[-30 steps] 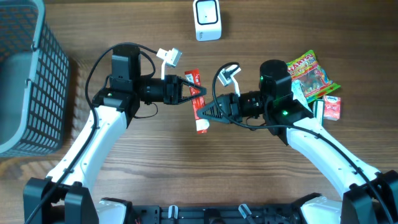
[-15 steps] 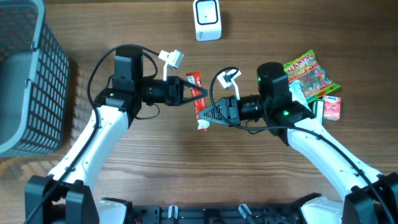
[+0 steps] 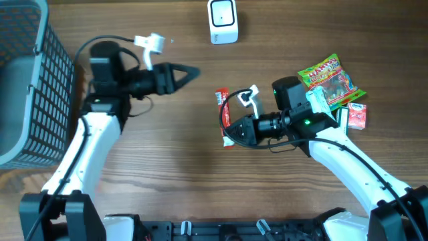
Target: Scan the item barcode
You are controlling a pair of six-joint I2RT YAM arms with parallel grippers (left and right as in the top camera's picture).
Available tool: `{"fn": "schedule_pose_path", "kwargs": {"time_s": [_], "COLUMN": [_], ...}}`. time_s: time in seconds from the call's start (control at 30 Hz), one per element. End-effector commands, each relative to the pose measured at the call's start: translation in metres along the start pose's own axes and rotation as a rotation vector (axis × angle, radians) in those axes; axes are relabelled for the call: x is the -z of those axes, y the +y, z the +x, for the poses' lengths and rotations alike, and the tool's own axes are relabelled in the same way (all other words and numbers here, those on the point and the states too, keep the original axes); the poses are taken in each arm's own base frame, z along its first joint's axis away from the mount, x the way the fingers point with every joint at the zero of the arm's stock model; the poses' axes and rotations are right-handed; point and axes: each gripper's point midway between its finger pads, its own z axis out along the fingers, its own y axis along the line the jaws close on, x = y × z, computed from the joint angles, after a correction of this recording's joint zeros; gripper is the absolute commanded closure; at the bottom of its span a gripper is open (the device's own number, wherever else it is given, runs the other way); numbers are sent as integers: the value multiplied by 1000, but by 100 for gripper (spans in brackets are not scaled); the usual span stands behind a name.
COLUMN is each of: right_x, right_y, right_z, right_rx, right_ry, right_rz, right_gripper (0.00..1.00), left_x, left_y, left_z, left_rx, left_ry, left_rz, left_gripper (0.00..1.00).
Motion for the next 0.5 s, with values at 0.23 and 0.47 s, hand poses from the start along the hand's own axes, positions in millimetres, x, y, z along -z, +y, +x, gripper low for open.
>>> {"fn": "schedule_pose_path", "kwargs": {"time_s": [0.23,0.47], "right_x": [70,116], "right_y": [-3,13], "right_z": [-46,-84], "right_rx": [141,277], "right_ry": [78,42], "right_rz": [482,701], "right_gripper": [96,96], "left_x": [110,151], "left_y": [130,168], "left_z": [-27,-23], "left_rx": [371,413], "left_ry": [-351,-458], "left_rz": [-590,-881], "left_gripper": [38,0]}}
